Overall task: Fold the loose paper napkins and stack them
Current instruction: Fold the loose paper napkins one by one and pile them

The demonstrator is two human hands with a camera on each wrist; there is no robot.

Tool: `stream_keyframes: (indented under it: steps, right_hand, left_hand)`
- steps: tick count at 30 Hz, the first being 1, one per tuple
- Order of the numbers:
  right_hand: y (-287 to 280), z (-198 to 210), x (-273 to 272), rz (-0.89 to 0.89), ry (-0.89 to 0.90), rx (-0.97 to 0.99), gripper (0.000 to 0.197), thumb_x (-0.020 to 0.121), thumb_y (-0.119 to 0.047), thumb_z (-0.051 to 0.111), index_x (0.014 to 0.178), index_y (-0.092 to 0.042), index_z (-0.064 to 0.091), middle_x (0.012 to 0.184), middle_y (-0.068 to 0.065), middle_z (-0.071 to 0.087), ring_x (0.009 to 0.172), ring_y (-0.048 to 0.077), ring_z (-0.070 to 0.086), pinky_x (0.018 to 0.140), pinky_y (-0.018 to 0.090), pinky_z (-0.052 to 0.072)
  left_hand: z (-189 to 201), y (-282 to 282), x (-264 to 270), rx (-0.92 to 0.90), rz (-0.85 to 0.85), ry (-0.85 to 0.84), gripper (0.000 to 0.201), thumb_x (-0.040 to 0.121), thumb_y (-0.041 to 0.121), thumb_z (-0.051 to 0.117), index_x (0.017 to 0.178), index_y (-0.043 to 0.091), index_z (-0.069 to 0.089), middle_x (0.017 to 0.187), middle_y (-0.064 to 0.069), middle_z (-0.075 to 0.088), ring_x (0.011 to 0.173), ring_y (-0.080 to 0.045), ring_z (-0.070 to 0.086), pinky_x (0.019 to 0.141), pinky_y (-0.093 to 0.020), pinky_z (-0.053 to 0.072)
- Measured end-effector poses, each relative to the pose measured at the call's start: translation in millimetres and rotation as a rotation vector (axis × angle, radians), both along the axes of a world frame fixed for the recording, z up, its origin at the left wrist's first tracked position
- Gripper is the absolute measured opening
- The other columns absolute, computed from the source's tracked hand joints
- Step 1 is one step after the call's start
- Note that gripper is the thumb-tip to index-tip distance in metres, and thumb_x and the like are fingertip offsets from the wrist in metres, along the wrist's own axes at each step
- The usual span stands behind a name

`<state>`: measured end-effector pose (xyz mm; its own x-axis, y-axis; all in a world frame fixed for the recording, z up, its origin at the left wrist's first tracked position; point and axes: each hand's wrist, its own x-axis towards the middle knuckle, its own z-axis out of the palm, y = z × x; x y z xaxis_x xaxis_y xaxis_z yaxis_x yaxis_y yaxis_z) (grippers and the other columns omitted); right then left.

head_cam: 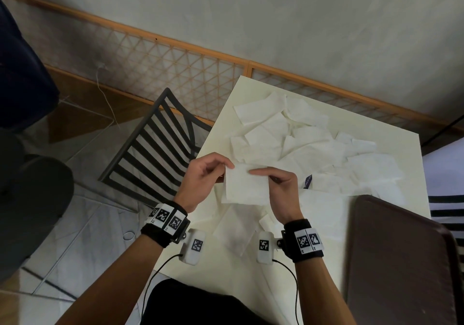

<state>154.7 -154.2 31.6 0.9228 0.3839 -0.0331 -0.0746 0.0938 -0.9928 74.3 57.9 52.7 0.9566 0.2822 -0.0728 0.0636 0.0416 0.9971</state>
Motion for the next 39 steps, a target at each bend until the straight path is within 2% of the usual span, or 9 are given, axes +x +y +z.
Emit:
stream_keyframes:
  steps: [5,9,14,17,23,27,33,36,39]
  right_hand:
    - [4,-4,-1,0.078,-0.030,0.019,0.031,0.094,0.017,0.059,0.095,0.000,0.085,0.109,0.017,0.082,0.108,0.034,0.076,0.092,0.043,0.059]
    - [10,7,0,0.119,0.060,0.093,0.022,0.082,0.004,0.045,0.094,0.005,0.063,0.110,0.026,0.078,0.104,0.035,0.072,0.086,0.034,0.055]
    - [58,13,-13,0.223,-0.553,-0.631,0.032,0.113,-0.047,0.042,0.091,-0.028,0.055,0.086,-0.014,0.068,0.085,0.013,0.063,0.081,0.042,0.053]
    - [82,6,-17,0.227,-0.750,-0.690,0.035,0.114,-0.044,0.039,0.083,-0.029,0.044,0.071,-0.016,0.045,0.070,0.016,0.043,0.068,0.041,0.042]
    - [90,-10,-11,0.152,-0.396,-0.571,0.046,0.115,-0.039,0.054,0.073,-0.030,0.037,0.059,-0.009,0.043,0.057,0.009,0.045,0.060,0.021,0.035]
    - [98,-39,-20,0.219,-0.081,-0.595,0.027,0.109,-0.050,0.062,0.110,-0.024,0.053,0.080,-0.003,0.071,0.072,0.013,0.068,0.061,0.018,0.046]
    - [101,-77,-39,0.334,-0.046,-0.725,0.034,0.100,-0.013,0.068,0.121,-0.021,0.043,0.070,0.011,0.069,0.062,0.018,0.062,0.061,0.024,0.045]
    - [104,-80,-45,0.364,-0.044,-0.783,0.032,0.100,-0.012,0.065,0.120,-0.022,0.042,0.076,0.010,0.063,0.060,0.019,0.058,0.051,0.015,0.042]
    - [101,-76,-45,0.396,-0.113,-0.840,0.033,0.100,-0.018,0.067,0.120,-0.025,0.042,0.090,0.010,0.068,0.074,0.025,0.065,0.063,0.025,0.049]
  left_hand:
    - [1,8,-7,-0.034,0.025,0.043,0.019,0.107,0.000,0.059,0.098,0.004,0.076,0.101,-0.010,0.075,0.097,-0.024,0.071,0.089,-0.037,0.060]
    - [5,17,-22,0.238,-0.044,-0.017,0.010,0.094,0.004,0.081,0.098,0.011,0.074,0.092,-0.003,0.078,0.088,-0.022,0.076,0.084,-0.031,0.063]
    - [8,25,-34,0.439,-0.159,-0.041,0.015,0.094,0.006,0.080,0.099,0.018,0.073,0.095,0.003,0.078,0.087,-0.025,0.076,0.088,-0.040,0.065]
    - [12,31,-39,0.437,-0.068,-0.042,0.015,0.093,0.007,0.083,0.097,0.017,0.073,0.093,0.004,0.078,0.089,-0.023,0.077,0.086,-0.035,0.065]
    - [-5,50,-57,0.322,0.243,0.086,0.013,0.090,0.014,0.087,0.092,0.016,0.075,0.090,0.002,0.080,0.084,-0.013,0.078,0.079,-0.020,0.062]
    - [-42,55,-63,0.324,0.273,0.249,0.024,0.086,0.022,0.092,0.097,0.025,0.072,0.100,0.005,0.079,0.090,-0.010,0.077,0.082,-0.023,0.063]
    - [-82,52,-69,0.524,0.175,0.488,0.035,0.086,0.016,0.090,0.113,0.019,0.067,0.107,0.004,0.070,0.083,-0.002,0.069,0.068,-0.002,0.048]
    - [-90,50,-70,0.642,0.122,0.542,0.039,0.086,0.015,0.089,0.118,0.016,0.067,0.109,0.004,0.068,0.085,-0.005,0.067,0.075,-0.012,0.054]
    - [-95,48,-71,0.742,0.071,0.594,0.045,0.087,0.019,0.088,0.127,0.016,0.067,0.128,0.001,0.053,0.107,-0.014,0.058,0.103,-0.031,0.054]
